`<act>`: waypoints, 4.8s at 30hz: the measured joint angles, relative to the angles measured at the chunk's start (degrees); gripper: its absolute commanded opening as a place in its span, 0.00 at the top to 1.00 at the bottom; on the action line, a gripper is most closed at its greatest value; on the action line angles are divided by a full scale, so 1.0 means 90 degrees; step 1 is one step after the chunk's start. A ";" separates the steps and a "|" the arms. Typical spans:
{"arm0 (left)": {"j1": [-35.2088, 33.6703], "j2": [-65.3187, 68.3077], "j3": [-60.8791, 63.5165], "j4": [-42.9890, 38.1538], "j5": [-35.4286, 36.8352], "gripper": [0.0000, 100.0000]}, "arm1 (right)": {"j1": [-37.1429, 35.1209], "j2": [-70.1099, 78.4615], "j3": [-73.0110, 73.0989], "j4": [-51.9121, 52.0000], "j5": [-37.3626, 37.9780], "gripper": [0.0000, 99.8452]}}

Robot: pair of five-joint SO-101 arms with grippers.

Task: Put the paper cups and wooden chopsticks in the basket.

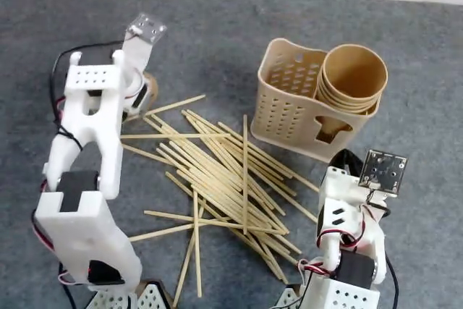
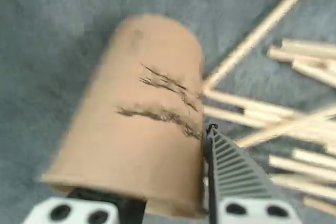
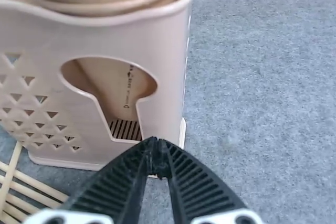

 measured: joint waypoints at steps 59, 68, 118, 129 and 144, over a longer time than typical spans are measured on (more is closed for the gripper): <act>0.4142 -0.3780 -0.1504 0.0283 0.2129 1.00 | 0.0586 0.0000 0.0000 0.0000 -0.0283 0.99; 0.5460 -0.3780 -0.1739 0.0283 0.2178 1.00 | 0.0645 0.0000 0.0000 0.0000 -0.0283 0.99; 0.5812 -0.2100 -0.1739 -0.2598 0.2110 0.84 | 0.0762 0.0000 0.0000 0.0000 -0.0283 0.99; 0.5421 -0.1573 -0.2471 -0.2129 0.2110 0.90 | 0.0713 0.0000 0.0000 0.0000 -0.0283 0.99; 0.5734 -0.1534 -0.2168 -0.0889 0.2110 0.99 | 0.0713 0.0000 0.0000 0.0000 -0.0283 0.99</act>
